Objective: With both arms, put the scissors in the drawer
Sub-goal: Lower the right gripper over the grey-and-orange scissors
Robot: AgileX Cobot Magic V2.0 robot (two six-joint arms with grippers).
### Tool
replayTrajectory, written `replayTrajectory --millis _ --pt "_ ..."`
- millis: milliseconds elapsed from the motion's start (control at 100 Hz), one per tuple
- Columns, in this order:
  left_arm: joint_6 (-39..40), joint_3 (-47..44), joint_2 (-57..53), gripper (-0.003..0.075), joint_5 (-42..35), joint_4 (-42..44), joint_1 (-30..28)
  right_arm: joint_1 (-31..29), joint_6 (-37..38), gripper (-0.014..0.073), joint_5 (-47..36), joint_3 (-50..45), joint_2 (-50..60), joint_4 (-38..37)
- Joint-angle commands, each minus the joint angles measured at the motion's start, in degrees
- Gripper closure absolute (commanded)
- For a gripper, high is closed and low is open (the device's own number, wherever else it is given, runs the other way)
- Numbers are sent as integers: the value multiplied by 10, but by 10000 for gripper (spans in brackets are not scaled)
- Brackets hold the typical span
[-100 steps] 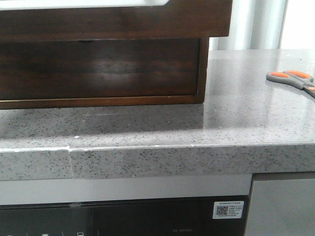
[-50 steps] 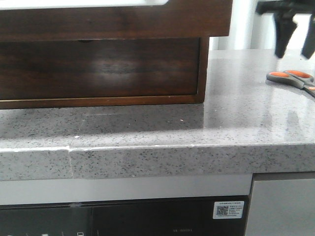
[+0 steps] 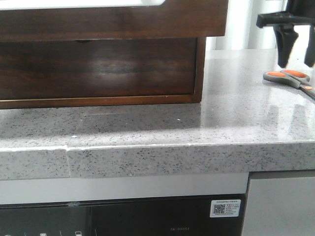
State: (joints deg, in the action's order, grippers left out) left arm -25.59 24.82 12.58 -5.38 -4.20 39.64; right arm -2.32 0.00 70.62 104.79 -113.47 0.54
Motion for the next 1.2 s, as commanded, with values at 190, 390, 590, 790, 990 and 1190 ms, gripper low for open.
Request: replayTrajectory --millis 190,390,590,790,990,1190 --pt "3 17 6 716 -42 -6 3 2 0 292 37 -13 170 14" --pt "4 17 6 716 -42 -6 3 19 0 292 37 -55 277 17" --pt "4 17 6 716 -41 -6 3 45 0 292 -51 -206 340 8" --pt "4 17 6 716 -40 -6 3 45 0 292 -191 -308 353 -15" --pt "4 17 6 716 -40 -6 3 44 0 292 -207 -297 298 -27" --pt "4 17 6 716 -40 -6 3 8 4 292 -224 -296 257 -27"
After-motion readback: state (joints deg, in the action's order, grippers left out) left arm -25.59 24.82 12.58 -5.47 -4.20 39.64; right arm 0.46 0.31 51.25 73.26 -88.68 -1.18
